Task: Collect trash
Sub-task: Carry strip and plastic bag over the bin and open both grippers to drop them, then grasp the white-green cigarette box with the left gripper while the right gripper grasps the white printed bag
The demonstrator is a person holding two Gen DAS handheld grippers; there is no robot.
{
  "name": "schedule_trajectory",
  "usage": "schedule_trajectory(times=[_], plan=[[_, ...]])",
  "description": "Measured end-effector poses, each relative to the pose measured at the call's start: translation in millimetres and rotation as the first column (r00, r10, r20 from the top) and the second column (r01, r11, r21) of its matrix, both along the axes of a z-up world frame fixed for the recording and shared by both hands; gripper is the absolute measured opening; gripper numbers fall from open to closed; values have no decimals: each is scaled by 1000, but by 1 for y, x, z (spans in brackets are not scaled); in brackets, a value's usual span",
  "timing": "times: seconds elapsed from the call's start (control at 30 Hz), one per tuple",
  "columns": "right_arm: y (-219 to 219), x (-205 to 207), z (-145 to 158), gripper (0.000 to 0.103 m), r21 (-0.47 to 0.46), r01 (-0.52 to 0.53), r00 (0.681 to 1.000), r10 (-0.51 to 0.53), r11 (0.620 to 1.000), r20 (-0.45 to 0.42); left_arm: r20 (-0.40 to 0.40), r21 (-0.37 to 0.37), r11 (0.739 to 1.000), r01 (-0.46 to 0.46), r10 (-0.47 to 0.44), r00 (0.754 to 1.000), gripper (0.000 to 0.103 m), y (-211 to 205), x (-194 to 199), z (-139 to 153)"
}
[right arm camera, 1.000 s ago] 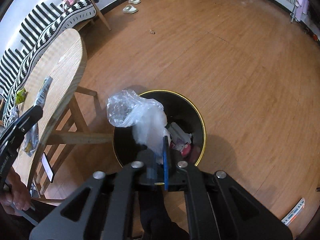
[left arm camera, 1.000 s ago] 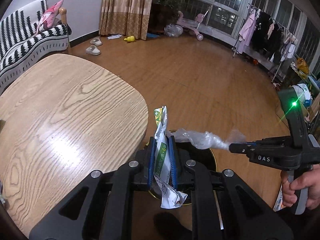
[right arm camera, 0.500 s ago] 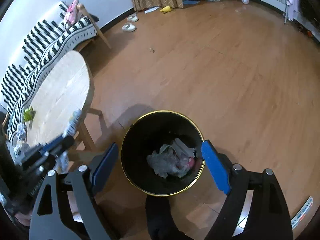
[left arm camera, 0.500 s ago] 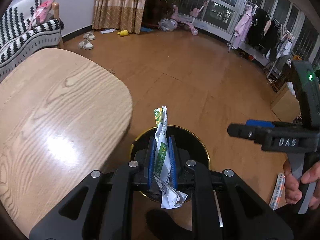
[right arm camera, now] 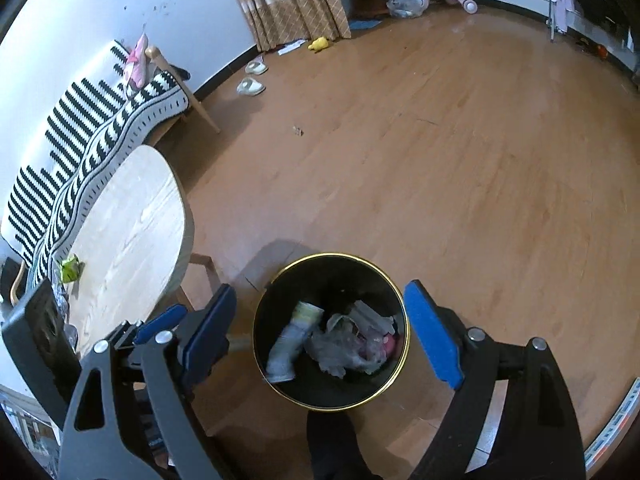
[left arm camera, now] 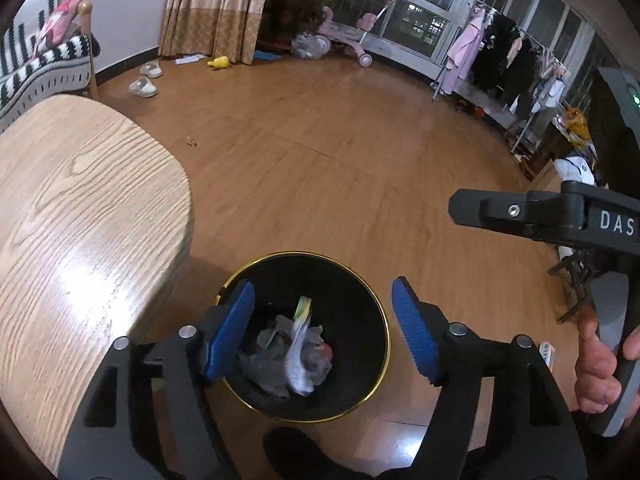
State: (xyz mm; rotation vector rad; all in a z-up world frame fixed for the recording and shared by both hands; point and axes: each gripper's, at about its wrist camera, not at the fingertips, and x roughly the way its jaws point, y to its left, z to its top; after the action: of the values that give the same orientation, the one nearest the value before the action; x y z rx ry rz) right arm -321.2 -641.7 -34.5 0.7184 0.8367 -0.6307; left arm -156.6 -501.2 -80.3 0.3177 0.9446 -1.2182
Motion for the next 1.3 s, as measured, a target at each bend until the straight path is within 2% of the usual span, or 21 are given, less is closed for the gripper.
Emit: schedule_trajectory(times=[0.13,0.2,0.27,0.37,0.57,0.73,0.87,0.97,1.0,1.07,1.1,1.13,1.23,1.3], plan=[[2,5,0,83,-14,-6,1000,5,1000,-9,-5,-7,1000,-16,16,1000,69,12,8,5],[6,14,0,83,-16,-20,1000,20,1000,-10,2,-12,999,-34,34,999,72,21,15,12],[12,26,2,83,-18,-42,999,42,999,-4,18,-15,998,-68,68,997,82,33,22,19],[29,48,9,83,-35,-94,996,94,995,7,37,-24,991,-130,131,991,85,59,37,31],[88,118,28,83,-82,-255,966,257,964,19,79,-42,958,-285,287,955,86,130,83,56],[155,182,39,83,-98,-401,914,405,911,24,119,-32,900,-435,435,892,86,211,126,69],[211,227,43,83,-94,-505,860,509,858,33,137,-11,829,-559,555,821,86,281,160,75],[254,261,45,83,-82,-576,813,580,813,43,137,-18,751,-660,656,742,87,347,185,81],[270,272,46,83,-82,-598,797,603,797,44,141,-19,732,-681,676,723,88,362,191,82],[302,294,46,83,-75,-648,757,652,758,48,181,-10,671,-742,730,658,88,412,208,83],[318,303,46,83,-68,-674,734,677,736,49,207,2,659,-752,736,645,88,433,216,84],[330,309,45,83,-63,-693,717,696,718,49,238,17,660,-751,727,644,88,450,223,85],[377,331,39,83,-65,-772,632,775,632,31,366,76,728,-682,616,698,91,502,241,87],[399,340,34,83,-73,-808,585,811,585,14,425,112,750,-652,557,714,92,526,249,84]])
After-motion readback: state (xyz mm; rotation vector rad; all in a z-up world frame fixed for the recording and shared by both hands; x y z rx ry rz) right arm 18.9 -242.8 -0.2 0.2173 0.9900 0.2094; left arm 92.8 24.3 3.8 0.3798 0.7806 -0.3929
